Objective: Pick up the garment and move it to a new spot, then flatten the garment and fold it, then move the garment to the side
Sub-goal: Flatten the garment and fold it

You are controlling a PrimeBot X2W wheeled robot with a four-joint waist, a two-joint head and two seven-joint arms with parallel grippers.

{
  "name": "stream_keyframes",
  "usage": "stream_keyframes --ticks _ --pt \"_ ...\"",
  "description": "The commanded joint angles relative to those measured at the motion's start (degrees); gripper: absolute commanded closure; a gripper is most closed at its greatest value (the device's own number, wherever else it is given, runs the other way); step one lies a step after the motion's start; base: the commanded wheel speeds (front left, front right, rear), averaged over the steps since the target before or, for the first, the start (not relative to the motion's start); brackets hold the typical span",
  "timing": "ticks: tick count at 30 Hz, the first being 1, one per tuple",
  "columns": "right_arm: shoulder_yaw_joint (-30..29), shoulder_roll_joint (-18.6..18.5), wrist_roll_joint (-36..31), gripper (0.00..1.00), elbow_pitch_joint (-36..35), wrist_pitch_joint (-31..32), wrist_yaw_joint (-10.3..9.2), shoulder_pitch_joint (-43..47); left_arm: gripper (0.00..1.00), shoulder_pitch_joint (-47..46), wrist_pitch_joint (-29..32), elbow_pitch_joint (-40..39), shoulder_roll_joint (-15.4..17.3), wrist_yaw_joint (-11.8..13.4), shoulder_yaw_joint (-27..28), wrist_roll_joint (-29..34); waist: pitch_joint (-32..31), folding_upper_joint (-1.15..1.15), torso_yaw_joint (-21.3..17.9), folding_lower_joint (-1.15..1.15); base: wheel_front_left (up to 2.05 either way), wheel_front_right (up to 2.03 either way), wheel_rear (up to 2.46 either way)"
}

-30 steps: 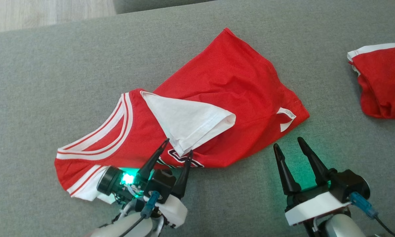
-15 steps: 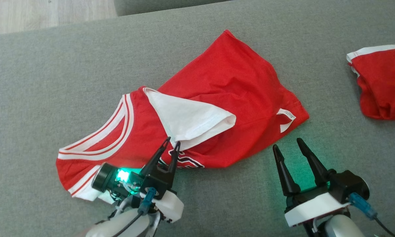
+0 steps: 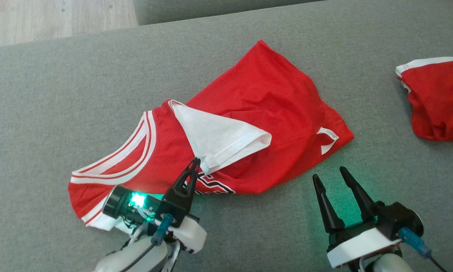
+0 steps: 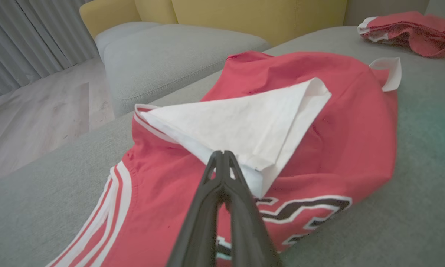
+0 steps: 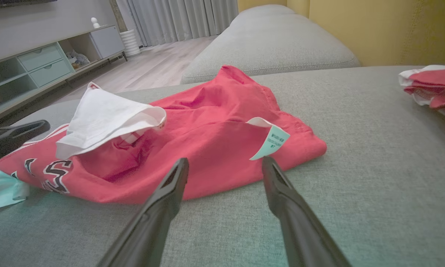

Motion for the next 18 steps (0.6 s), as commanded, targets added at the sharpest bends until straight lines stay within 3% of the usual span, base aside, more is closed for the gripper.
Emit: stream_keyframes --ticks 1,2,3,9,18 --pt "1.2 -1.0 0.4 0.0 -1.6 -0.2 -0.04 -0.3 1.0 -1.5 -0.9 -1.8 0.4 0.1 3.0 -0.9 0.1 0.0 0.1 0.0 0.0 0.0 0.0" --pt "1.2 -1.0 0.4 0.0 -1.6 -0.2 -0.04 -0.3 0.42 -1.0 -1.1 -2.3 0.0 -0.1 3.8 -2.1 0.1 0.0 0.1 0.0 0.0 0.0 0.0" --pt "1.1 -1.0 0.5 0.0 -1.6 -0.2 -0.04 -0.3 0.0 -0.4 -1.2 -2.8 -0.6 -0.5 4.7 -3.6 0.2 0.0 0.2 0.0 0.0 0.0 0.0" --pt "1.7 -0.8 0.5 0.0 -1.3 -0.2 -0.04 -0.7 0.0 -0.1 0.3 -2.9 -2.5 -3.4 6.0 -7.7 0.5 0.0 -0.1 0.0 0.0 0.0 0.0" --pt "1.8 -0.6 0.6 0.0 -1.3 -0.2 -0.04 -1.1 0.0 -1.4 5.0 -0.2 -2.3 -2.4 3.7 -7.1 1.0 0.0 -1.1 0.0 0.0 0.0 0.0"
